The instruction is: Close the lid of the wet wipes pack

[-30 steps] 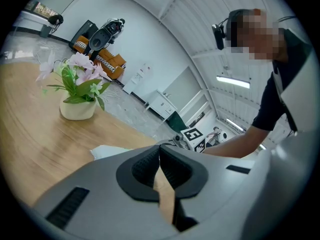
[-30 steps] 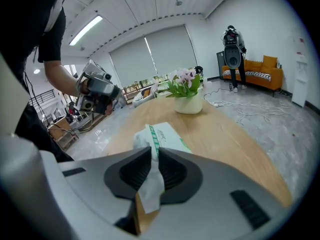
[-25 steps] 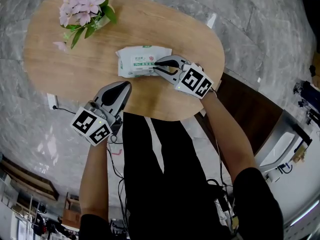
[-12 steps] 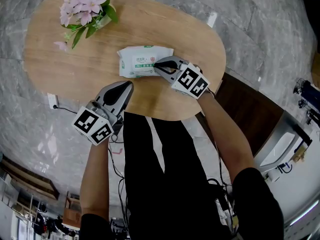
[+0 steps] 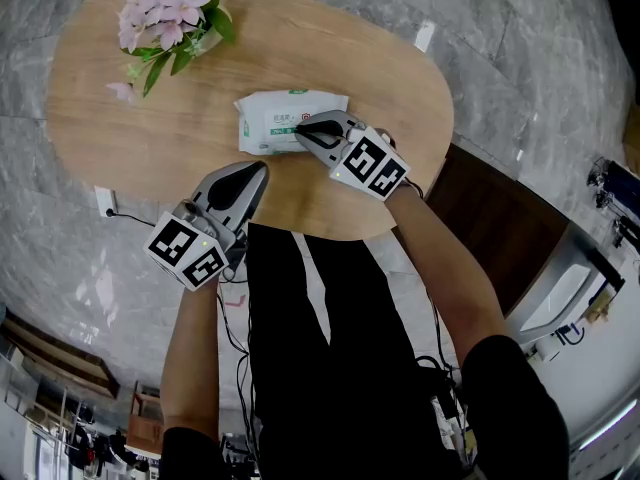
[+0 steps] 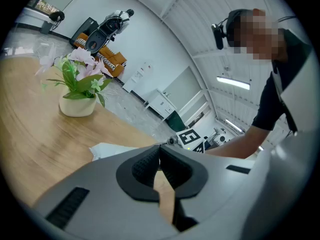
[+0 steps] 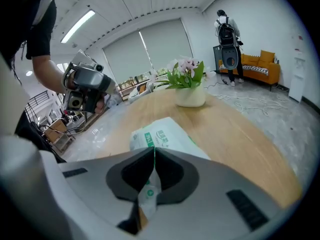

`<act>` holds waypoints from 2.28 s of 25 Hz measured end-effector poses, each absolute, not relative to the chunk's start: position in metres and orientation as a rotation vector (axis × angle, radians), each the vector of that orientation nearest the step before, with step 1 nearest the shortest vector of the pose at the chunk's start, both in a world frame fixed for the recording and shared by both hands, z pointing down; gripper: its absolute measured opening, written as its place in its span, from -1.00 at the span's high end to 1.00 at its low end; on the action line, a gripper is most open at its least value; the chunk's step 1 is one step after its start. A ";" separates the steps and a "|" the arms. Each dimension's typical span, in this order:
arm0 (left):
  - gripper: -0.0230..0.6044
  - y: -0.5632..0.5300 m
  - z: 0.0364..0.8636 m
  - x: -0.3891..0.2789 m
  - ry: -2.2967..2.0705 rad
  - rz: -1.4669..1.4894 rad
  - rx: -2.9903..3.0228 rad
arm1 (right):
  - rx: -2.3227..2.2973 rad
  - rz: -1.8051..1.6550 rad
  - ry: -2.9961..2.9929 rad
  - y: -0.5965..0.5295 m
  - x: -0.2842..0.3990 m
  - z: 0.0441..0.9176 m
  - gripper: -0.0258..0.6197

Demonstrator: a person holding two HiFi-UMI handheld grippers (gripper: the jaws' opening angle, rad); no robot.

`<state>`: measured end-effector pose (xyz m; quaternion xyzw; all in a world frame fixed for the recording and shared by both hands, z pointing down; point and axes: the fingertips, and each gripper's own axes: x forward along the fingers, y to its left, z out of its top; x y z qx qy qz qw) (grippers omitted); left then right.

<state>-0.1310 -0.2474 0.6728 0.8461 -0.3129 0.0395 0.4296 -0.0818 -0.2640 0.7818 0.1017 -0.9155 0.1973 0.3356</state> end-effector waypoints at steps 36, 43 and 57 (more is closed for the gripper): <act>0.87 -0.250 0.640 -0.134 -0.811 0.090 2.150 | 0.426 0.490 -2.334 -0.268 -0.074 0.749 0.89; 0.87 -0.254 0.579 -0.126 -0.845 0.077 2.206 | 0.463 0.461 -2.396 -0.269 -0.062 0.671 0.89; 0.87 -0.241 0.418 -0.116 -0.931 0.046 2.340 | 0.580 0.307 -2.636 -0.267 -0.035 0.442 0.89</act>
